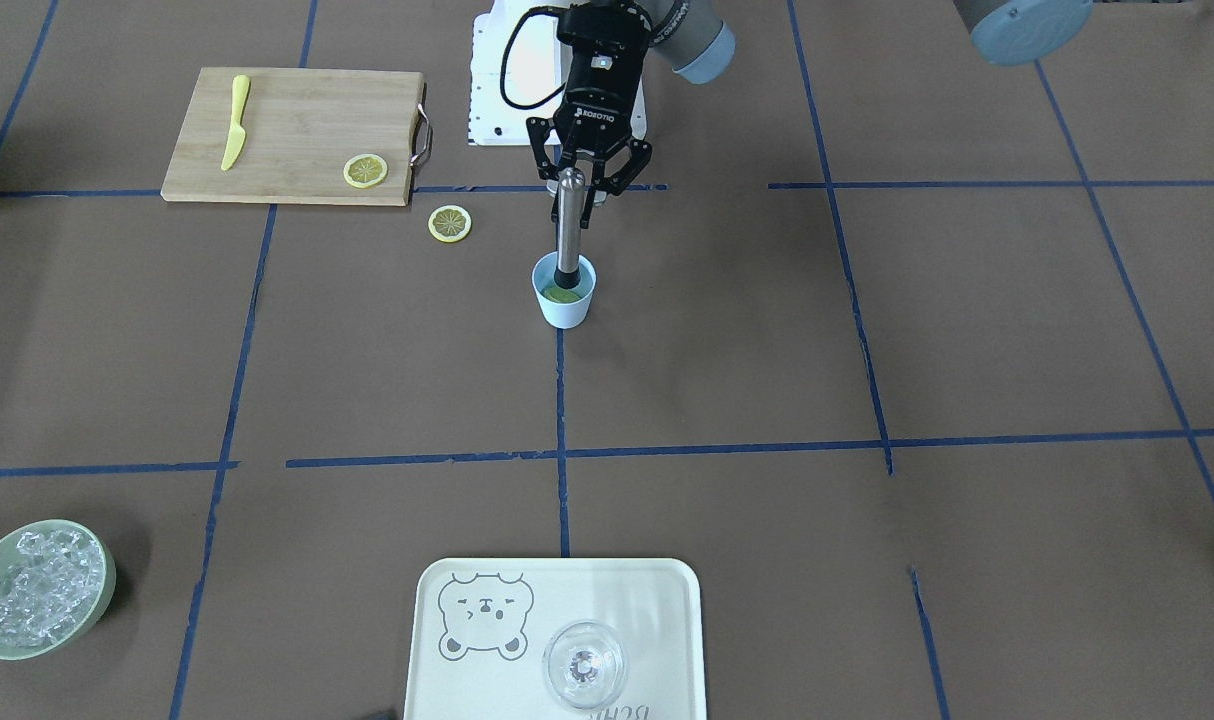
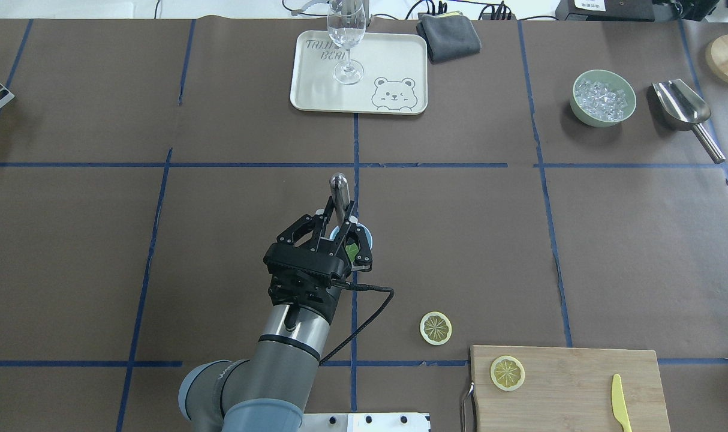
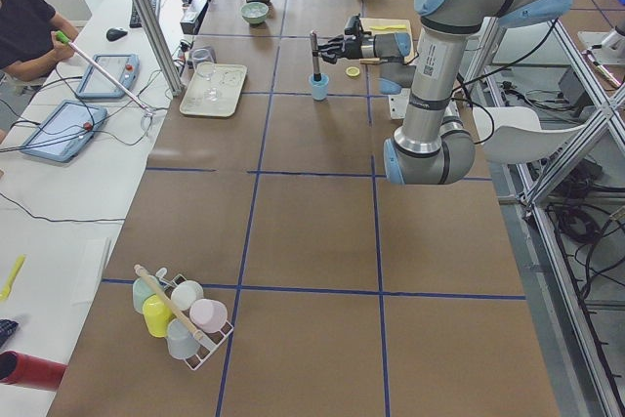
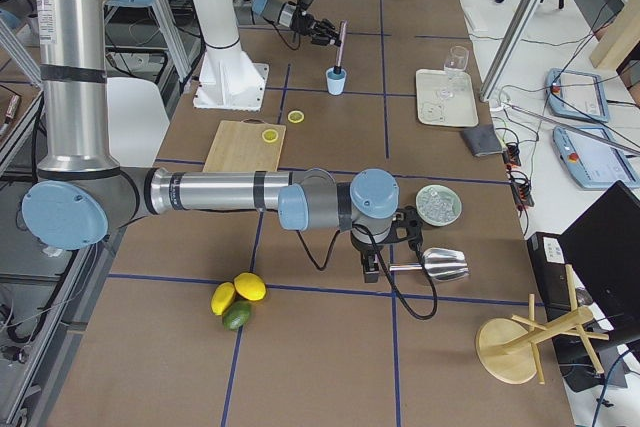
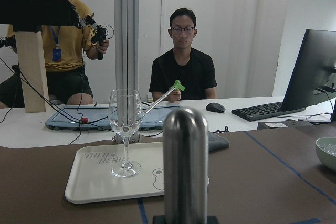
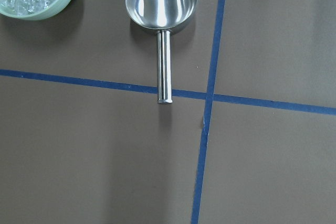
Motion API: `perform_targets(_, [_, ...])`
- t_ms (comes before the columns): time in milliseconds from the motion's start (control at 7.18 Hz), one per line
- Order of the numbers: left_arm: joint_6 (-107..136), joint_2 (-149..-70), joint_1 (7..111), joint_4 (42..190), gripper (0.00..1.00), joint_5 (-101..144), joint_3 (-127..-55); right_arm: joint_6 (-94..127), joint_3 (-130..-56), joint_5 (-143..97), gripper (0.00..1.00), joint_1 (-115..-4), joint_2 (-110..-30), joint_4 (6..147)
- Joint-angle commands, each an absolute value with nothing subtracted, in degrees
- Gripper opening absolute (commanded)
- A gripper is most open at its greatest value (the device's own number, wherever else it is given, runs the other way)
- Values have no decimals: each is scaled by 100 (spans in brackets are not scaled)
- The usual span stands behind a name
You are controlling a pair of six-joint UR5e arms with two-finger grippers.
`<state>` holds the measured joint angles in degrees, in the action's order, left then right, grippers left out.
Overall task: Squeeze lemon into cup
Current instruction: 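Press the muddler down onto the lemon slice inside the cup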
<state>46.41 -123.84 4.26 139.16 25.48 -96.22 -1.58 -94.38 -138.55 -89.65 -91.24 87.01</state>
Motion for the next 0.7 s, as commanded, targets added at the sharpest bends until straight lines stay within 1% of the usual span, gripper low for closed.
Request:
perform_targets(0, [4649,-12384,352,13965,0,2558,-9580,-158,-9431,-13852,100,-8965,-9123,8701])
perform_targets(557, [4693,-12437,352,14027,0,2558,-9256,-167,-9422,-13843,100,-8965,-9141,8701])
